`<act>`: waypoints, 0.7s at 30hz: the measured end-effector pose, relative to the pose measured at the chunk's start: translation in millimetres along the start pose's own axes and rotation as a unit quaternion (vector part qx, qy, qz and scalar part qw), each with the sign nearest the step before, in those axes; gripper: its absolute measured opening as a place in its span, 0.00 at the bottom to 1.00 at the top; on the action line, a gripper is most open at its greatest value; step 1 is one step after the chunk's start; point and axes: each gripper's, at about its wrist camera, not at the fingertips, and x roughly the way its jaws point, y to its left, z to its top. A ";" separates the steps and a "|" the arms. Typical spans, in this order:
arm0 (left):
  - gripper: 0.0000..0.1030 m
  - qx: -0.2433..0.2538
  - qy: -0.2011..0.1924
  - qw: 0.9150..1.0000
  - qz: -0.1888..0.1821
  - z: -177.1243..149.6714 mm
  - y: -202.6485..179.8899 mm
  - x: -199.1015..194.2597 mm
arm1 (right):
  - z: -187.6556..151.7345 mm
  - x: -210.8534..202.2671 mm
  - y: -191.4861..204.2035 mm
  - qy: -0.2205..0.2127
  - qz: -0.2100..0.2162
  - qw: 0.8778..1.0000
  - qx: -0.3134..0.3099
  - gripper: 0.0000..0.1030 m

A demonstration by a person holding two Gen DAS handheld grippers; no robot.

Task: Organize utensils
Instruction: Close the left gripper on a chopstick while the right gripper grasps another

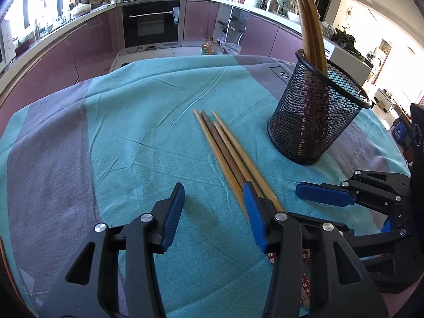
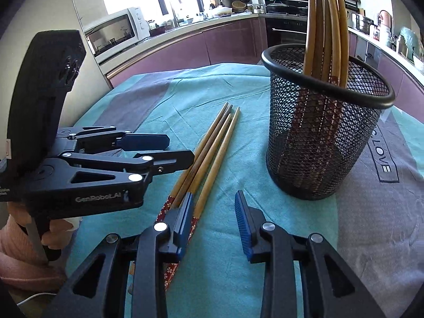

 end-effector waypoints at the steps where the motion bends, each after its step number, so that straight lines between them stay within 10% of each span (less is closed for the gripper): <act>1: 0.44 0.000 0.000 1.000 0.000 1.3 -1.0 1.2 | 0.0 -0.1 -0.5 0.000 0.000 1.000 0.001 0.29; 21: 0.33 -0.007 0.010 1.000 -0.027 7.1 -1.5 10.1 | 2.3 4.6 -1.2 0.001 -0.003 1.000 0.004 0.29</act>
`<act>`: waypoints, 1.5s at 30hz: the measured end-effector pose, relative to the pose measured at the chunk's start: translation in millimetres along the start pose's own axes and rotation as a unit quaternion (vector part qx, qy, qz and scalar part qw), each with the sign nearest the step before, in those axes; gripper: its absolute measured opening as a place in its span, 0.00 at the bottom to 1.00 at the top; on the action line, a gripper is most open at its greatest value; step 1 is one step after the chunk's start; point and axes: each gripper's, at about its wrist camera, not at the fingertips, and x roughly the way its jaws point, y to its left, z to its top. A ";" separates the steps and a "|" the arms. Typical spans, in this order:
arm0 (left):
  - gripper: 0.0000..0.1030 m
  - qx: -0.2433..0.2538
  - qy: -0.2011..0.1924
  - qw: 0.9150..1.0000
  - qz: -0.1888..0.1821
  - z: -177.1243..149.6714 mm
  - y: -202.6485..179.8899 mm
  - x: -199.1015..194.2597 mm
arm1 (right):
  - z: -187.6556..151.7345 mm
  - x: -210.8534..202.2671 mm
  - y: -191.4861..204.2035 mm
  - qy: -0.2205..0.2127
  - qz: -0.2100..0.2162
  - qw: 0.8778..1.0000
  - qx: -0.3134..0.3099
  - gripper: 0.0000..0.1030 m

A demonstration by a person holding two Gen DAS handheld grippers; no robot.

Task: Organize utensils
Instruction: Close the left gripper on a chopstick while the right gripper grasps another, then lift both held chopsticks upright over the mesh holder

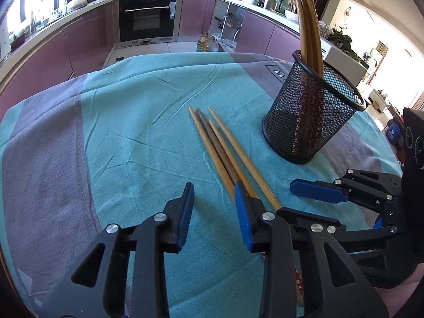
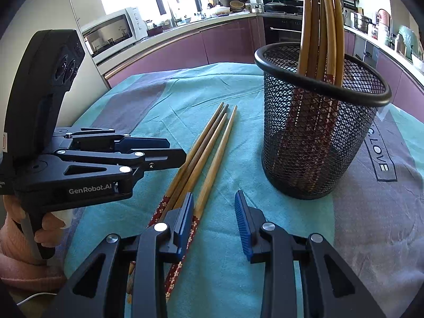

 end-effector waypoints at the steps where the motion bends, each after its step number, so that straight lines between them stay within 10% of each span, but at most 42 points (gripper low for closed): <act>1: 0.34 0.002 -0.002 1.000 0.000 0.7 -1.4 0.3 | 0.1 -0.1 0.0 0.000 0.000 1.000 0.000 0.29; 45: 0.07 -0.037 -0.019 0.999 -0.007 -2.9 13.1 -14.8 | 15.9 -8.1 -7.7 -0.029 0.024 0.999 0.034 0.05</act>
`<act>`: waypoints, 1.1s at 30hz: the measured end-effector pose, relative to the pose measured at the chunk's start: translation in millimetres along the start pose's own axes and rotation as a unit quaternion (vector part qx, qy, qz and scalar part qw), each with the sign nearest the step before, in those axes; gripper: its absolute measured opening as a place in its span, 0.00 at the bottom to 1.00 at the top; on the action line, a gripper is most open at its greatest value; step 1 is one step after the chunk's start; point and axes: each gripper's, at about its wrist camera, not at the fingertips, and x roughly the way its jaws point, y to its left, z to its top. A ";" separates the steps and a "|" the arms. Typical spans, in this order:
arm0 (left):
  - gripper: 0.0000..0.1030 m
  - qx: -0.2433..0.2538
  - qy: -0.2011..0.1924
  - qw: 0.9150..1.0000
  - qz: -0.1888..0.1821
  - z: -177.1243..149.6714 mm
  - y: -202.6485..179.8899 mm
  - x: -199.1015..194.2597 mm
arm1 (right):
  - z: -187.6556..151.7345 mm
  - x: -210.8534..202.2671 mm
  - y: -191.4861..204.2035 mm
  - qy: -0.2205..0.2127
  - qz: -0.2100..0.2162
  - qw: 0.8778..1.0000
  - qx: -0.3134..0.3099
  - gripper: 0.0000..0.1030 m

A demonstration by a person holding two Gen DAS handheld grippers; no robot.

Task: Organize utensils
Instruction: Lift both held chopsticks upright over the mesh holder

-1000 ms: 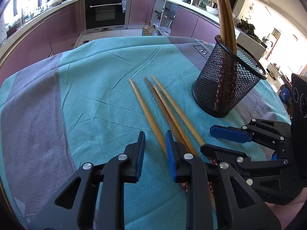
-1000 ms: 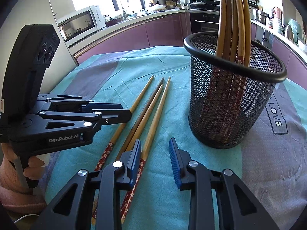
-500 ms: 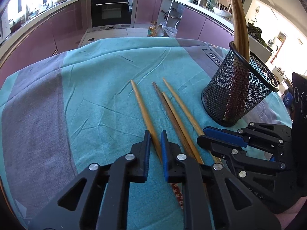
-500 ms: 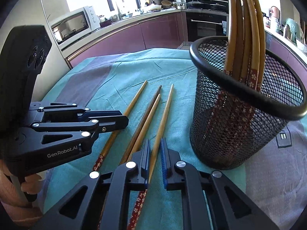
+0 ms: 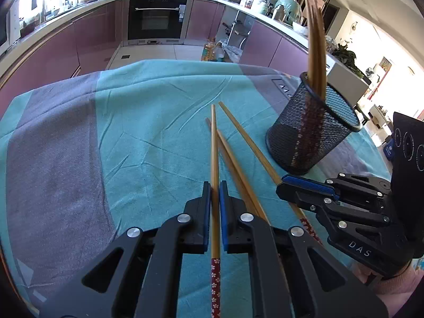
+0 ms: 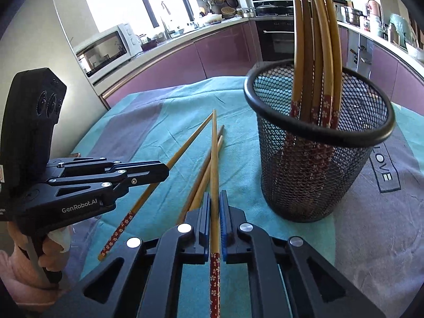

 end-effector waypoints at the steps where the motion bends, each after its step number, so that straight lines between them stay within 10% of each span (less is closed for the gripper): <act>1: 0.07 0.003 -0.004 1.000 -0.003 0.3 0.0 -4.4 | -0.2 -3.5 0.3 -0.003 0.004 1.000 -0.001 0.05; 33: 0.07 0.053 -0.142 0.981 -0.118 43.5 -57.0 -135.8 | 35.3 -132.2 -23.1 -0.167 0.009 0.986 -0.017 0.06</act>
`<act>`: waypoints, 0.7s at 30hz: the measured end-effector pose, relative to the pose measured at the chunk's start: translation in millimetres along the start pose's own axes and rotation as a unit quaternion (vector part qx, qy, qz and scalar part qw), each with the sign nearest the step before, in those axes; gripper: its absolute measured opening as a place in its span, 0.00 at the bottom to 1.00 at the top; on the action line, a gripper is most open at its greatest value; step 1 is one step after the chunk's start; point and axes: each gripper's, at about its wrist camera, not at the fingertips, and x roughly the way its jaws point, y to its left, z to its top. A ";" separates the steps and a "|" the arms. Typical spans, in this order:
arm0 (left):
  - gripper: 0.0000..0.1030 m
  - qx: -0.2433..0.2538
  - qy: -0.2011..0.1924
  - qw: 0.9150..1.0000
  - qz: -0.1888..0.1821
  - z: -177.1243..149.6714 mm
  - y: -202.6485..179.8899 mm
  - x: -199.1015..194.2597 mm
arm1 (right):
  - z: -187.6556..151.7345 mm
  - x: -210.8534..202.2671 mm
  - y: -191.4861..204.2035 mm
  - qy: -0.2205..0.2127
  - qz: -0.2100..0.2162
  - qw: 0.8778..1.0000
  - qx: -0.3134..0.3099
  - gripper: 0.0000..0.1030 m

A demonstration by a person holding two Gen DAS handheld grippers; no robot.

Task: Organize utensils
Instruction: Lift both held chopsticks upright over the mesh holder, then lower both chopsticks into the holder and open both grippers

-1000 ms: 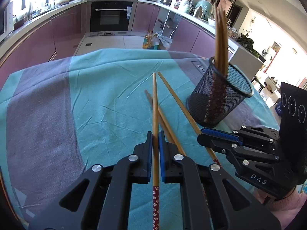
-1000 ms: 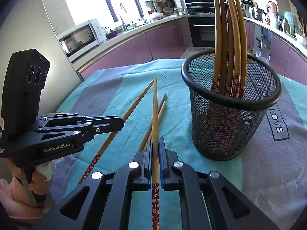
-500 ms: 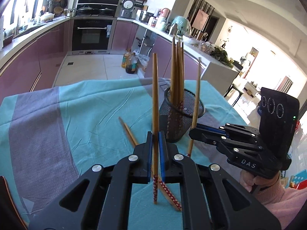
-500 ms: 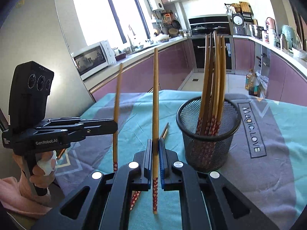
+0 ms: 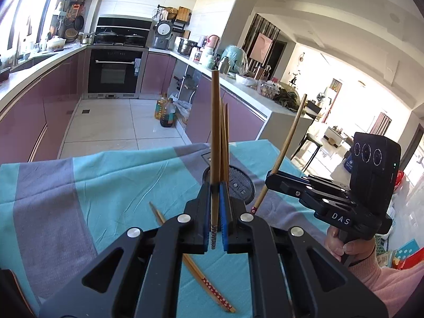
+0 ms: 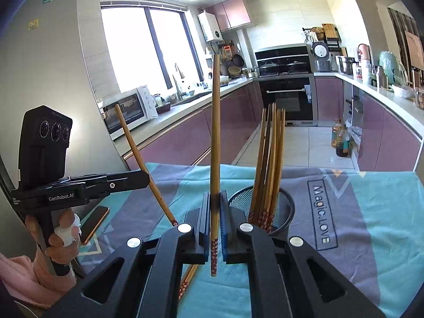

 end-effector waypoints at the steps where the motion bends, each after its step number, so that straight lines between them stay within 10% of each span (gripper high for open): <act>1: 0.07 0.001 -0.003 1.000 0.001 3.6 -1.1 0.2 | 3.1 -0.1 -0.7 -0.003 0.000 1.000 -0.001 0.06; 21: 0.07 0.051 -0.041 0.998 -0.003 58.3 -44.7 8.6 | 48.8 -2.4 -9.7 -0.051 -0.019 0.998 -0.028 0.05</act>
